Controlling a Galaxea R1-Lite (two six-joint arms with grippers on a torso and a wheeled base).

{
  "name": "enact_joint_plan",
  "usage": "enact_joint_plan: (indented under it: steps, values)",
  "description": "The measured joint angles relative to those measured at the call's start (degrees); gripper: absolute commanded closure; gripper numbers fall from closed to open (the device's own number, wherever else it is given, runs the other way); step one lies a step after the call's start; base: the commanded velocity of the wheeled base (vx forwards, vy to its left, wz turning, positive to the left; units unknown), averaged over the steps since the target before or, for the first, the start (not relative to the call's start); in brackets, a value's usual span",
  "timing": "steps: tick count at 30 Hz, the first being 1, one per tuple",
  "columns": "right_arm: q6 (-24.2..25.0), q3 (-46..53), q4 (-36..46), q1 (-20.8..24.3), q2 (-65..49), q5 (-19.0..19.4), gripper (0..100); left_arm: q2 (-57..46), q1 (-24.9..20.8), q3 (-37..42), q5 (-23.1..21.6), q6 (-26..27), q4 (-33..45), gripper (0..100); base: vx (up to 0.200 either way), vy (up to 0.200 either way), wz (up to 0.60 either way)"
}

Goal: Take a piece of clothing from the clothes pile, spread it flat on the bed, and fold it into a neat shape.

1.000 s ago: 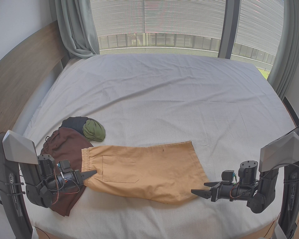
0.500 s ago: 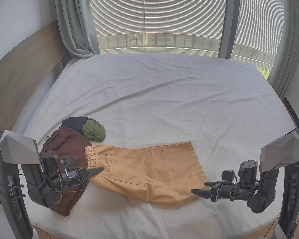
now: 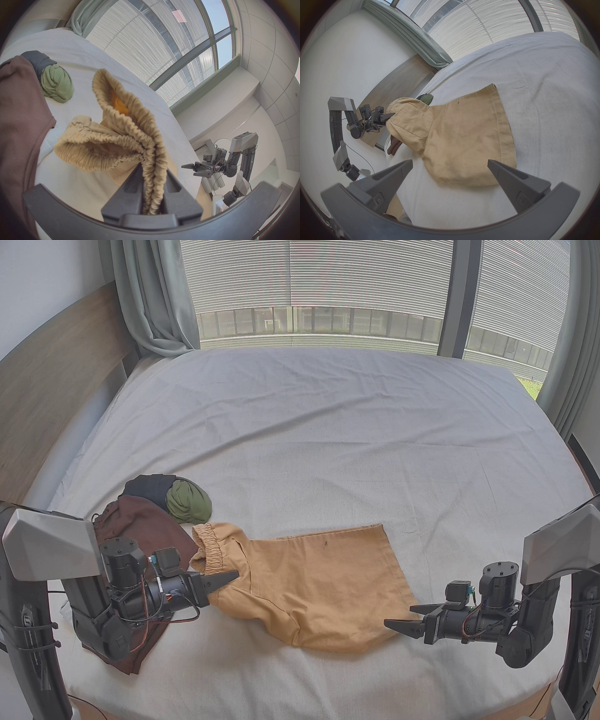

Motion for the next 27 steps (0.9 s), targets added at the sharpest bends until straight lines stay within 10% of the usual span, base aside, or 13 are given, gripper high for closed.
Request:
enact_joint_plan:
  steps: [27]
  values:
    - [-0.02,-0.33,0.11,-0.77,0.02,-0.09,0,1.83,-8.44,-5.53,1.48,-4.35,0.02,100,0.0,0.0,0.0]
